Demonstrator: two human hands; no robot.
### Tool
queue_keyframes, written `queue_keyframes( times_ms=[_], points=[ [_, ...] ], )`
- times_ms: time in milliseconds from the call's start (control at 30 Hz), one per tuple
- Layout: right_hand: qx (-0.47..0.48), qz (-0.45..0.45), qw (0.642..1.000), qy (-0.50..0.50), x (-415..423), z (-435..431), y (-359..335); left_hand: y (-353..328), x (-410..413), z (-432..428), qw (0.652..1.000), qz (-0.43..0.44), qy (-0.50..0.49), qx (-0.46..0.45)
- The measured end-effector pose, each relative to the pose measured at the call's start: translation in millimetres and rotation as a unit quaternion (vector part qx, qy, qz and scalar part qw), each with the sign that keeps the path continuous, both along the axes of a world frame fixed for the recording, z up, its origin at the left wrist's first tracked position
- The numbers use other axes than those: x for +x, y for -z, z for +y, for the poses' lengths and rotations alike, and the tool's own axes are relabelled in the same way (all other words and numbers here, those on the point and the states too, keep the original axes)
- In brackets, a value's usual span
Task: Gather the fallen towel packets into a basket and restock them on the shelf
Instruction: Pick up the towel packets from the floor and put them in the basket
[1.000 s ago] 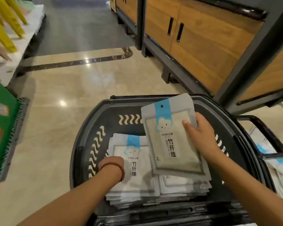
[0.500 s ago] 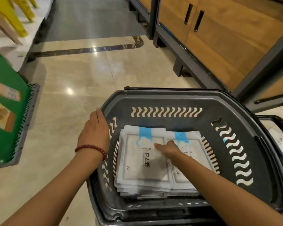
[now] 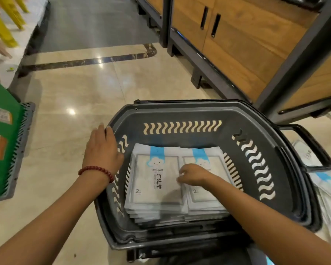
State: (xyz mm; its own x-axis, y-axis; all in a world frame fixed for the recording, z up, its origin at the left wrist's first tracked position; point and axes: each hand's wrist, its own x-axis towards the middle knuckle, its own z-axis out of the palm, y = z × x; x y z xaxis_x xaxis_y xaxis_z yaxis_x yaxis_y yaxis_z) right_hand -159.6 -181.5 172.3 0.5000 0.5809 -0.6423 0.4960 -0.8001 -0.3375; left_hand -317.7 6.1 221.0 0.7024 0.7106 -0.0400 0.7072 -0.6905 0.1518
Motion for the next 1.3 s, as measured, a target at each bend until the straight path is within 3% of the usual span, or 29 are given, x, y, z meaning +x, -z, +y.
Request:
queue_keyframes(
  times_ms=[100,167,267,367,433,533,600,700,800,1133,1300],
  points=[
    [0.096,0.017,0.995,0.012,-6,-45,-44,-11,0,-25,0.999,-0.022,0.05,-0.002],
    [0.134,-0.012,0.991,0.003,-12,-85,-68,-19,3,-61,0.991,-0.058,0.11,-0.05],
    [0.123,-0.171,0.977,-0.034,-21,-140,-89,-26,10,-124,0.968,-0.058,0.197,-0.147],
    [0.106,-0.278,0.952,-0.068,-31,-178,-92,-29,13,-176,0.95,0.051,0.215,-0.222],
    [0.132,-0.297,0.941,-0.099,-39,-198,-86,-26,6,-201,0.951,0.094,0.224,-0.192],
    [0.152,-0.317,0.924,-0.146,-47,-217,-73,-16,-10,-219,0.97,0.05,0.234,-0.048],
    [0.155,-0.35,0.913,-0.143,-51,-221,-67,-11,-17,-227,0.97,0.019,0.24,0.027],
    [0.173,-0.364,0.908,-0.116,-62,-224,-65,-9,-23,-234,0.968,0.051,0.235,0.069],
    [0.176,-0.359,0.909,-0.114,-79,-237,-62,-6,-35,-240,0.961,0.078,0.255,0.07],
    [0.178,-0.297,0.929,-0.132,-85,-250,-67,3,-67,-260,0.967,0.021,0.248,0.049],
    [0.163,-0.319,0.928,-0.106,-104,-250,-68,5,-68,-252,0.958,-0.007,0.285,-0.022]
  ],
)
